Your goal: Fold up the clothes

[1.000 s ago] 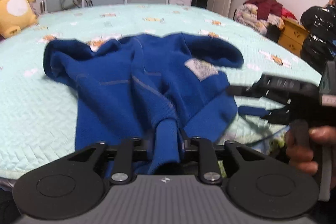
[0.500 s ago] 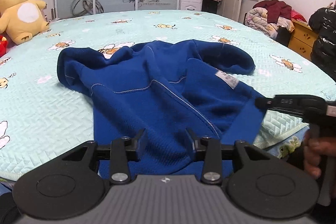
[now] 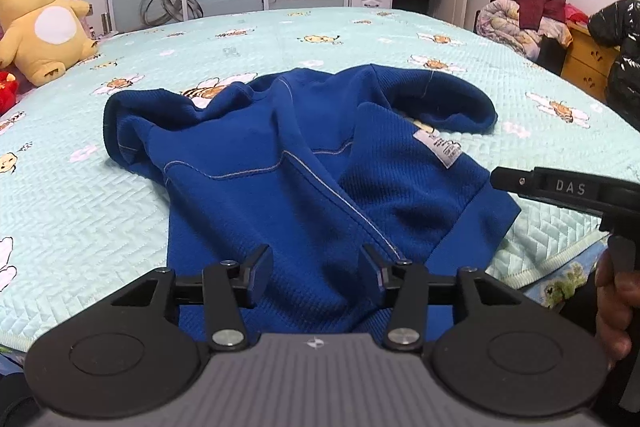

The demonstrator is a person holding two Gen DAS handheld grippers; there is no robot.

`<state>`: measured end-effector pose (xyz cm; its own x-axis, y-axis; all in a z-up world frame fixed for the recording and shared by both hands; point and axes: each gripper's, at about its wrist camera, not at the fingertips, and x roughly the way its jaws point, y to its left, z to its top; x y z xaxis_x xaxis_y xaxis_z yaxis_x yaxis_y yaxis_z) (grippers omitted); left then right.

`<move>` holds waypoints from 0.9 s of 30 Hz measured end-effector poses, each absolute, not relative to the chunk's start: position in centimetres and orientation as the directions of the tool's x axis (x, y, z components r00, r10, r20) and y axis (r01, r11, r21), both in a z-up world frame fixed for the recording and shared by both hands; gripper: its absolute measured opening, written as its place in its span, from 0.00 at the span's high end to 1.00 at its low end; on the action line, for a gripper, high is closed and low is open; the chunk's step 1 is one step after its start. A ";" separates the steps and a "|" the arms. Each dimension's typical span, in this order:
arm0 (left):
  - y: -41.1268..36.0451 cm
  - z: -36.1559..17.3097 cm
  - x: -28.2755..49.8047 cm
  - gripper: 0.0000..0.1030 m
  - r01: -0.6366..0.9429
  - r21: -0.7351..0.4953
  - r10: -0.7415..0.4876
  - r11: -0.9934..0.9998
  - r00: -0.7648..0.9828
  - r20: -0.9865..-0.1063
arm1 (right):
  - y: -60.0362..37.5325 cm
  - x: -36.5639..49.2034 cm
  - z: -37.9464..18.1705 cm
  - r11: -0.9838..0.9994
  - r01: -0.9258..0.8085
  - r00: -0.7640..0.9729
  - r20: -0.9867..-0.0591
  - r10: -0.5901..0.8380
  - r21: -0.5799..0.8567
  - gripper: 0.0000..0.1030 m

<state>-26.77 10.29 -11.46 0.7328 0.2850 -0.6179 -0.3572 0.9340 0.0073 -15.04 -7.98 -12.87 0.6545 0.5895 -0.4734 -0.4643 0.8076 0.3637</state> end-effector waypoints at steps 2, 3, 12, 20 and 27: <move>10.2 -11.6 -26.7 0.49 -0.359 0.013 0.289 0.933 0.728 -0.622 | -8.0 -15.0 -12.9 0.809 -0.463 0.650 -0.481 0.588 0.363 0.61; 10.1 -11.7 -26.6 0.48 -0.360 0.016 0.291 0.933 0.726 -0.623 | -8.0 -15.1 -13.0 0.809 -0.463 0.649 -0.484 0.587 0.361 0.60; 10.9 -11.6 -26.1 0.47 -0.398 0.011 0.317 0.917 0.714 -0.625 | -8.0 -15.1 -13.3 0.808 -0.454 0.644 -0.489 0.588 0.375 0.52; 11.2 -11.5 -26.8 0.45 -0.407 -0.001 0.320 0.913 0.718 -0.619 | -7.7 -15.5 -13.4 0.818 -0.454 0.650 -0.498 0.575 0.353 0.52; 11.6 -11.6 -27.3 0.44 -0.423 -0.013 0.323 0.906 0.711 -0.625 | -6.8 -16.1 -11.7 0.840 -0.473 0.675 -0.504 0.540 0.266 0.52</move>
